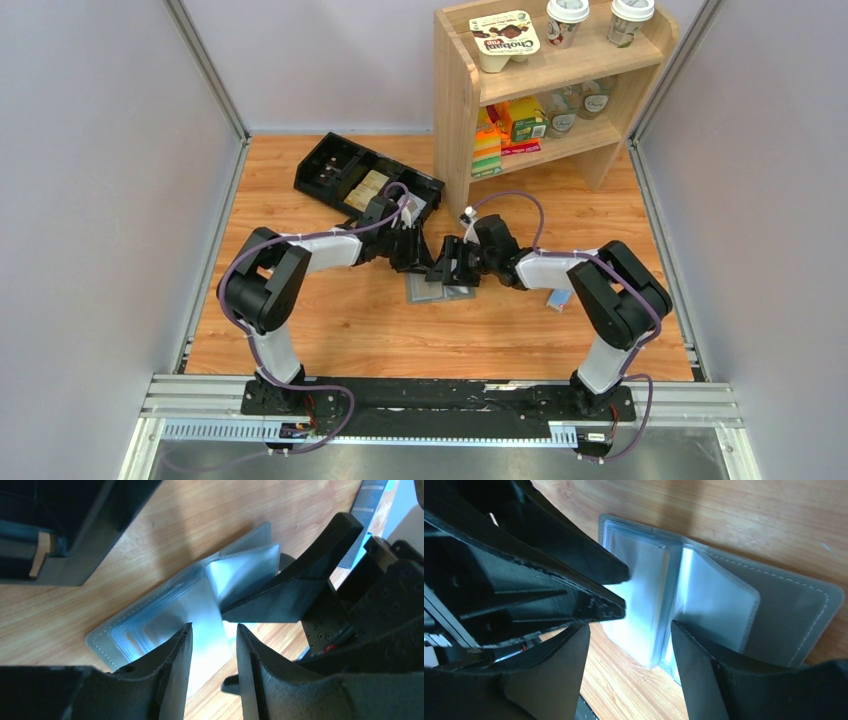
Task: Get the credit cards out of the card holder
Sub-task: Remove the credit card from the card holder.
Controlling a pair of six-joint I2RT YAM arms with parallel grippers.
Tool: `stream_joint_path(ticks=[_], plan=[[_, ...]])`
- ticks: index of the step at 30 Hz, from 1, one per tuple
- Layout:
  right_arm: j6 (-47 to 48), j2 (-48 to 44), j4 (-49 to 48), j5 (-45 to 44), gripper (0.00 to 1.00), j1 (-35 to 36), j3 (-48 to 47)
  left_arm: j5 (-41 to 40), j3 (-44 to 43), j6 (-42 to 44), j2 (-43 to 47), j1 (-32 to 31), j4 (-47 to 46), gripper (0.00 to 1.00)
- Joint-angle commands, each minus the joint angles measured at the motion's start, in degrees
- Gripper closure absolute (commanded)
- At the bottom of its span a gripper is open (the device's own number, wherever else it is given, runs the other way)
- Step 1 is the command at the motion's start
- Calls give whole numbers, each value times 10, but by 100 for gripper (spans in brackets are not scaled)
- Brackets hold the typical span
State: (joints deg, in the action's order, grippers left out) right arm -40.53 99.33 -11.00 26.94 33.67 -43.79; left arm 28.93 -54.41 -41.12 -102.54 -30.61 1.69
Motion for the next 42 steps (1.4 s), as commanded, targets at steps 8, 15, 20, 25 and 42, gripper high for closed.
stream_joint_path(ticks=[8,15,20,25,42], plan=[[85,31,200,-216,27,77,-63,-104,15,9,89,-3,23,54],[117,53,259,-298,22,128,-102,-226,56,23,189,15,87,54],[128,67,283,-340,20,150,-122,-243,70,43,212,16,110,54],[131,81,294,-348,24,156,-125,-212,70,49,203,16,110,54],[142,100,267,-349,51,155,-98,-103,52,40,154,17,75,55]])
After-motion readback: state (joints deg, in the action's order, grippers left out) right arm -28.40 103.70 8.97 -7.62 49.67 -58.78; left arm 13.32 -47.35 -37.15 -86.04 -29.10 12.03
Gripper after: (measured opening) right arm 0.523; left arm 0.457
